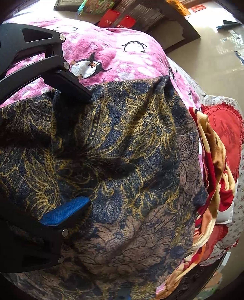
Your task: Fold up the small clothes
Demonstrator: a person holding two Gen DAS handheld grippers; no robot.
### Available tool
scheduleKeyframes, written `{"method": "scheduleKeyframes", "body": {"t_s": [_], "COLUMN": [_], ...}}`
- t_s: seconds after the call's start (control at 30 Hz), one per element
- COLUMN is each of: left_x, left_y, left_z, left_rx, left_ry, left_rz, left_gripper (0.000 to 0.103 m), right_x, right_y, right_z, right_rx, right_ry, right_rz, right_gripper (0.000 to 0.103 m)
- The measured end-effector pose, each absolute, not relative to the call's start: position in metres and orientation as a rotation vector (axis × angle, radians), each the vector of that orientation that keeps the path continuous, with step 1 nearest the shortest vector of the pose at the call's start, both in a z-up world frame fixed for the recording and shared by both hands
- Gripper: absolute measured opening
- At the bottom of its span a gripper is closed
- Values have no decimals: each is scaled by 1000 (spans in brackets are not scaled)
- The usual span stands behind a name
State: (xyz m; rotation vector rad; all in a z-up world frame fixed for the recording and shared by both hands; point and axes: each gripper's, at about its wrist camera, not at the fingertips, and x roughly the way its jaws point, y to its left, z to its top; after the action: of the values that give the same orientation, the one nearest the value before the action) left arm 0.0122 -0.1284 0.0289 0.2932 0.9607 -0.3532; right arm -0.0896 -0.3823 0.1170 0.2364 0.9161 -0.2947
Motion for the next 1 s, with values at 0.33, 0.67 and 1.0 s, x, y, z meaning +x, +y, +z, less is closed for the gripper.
{"method": "scheduleKeyframes", "body": {"t_s": [0.33,0.67,1.0], "left_x": [10,3,2], "left_y": [-128,-134,-147], "left_z": [39,50,46], "left_rx": [227,260,289], "left_ry": [969,937,947], "left_rz": [-355,-380,-390], "left_gripper": [102,102,102], "right_x": [-192,-241,-225], "right_y": [-510,-661,-706], "right_z": [152,110,62], "right_rx": [470,850,1083], "right_ry": [784,769,809], "right_rz": [-540,-756,-729], "right_gripper": [63,63,54]}}
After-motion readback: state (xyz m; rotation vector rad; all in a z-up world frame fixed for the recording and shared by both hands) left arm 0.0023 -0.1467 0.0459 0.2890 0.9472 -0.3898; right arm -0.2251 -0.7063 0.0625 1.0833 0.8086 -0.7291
